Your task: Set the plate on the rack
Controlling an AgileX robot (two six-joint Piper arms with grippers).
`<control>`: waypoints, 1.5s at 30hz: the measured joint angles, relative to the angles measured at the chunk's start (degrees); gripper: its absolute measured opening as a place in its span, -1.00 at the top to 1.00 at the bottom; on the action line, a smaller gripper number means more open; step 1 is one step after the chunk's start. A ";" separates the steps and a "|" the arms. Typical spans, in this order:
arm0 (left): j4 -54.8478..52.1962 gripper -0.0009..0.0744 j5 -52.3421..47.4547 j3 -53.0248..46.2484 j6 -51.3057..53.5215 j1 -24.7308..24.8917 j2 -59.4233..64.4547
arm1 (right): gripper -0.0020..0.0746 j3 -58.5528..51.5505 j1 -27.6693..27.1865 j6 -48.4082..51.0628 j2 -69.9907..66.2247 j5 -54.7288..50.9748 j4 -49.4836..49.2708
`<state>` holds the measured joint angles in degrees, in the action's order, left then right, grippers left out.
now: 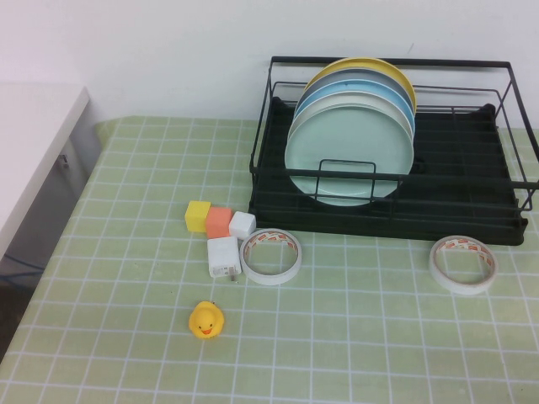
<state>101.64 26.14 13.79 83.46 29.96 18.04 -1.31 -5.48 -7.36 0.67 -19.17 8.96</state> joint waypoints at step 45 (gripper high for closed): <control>0.00 0.98 0.25 -1.44 -0.39 0.00 -0.28 | 0.95 0.00 1.73 0.00 0.00 -0.14 0.04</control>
<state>101.64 26.39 12.35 83.07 29.96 17.76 -1.31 -3.74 -7.36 0.67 -19.31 9.00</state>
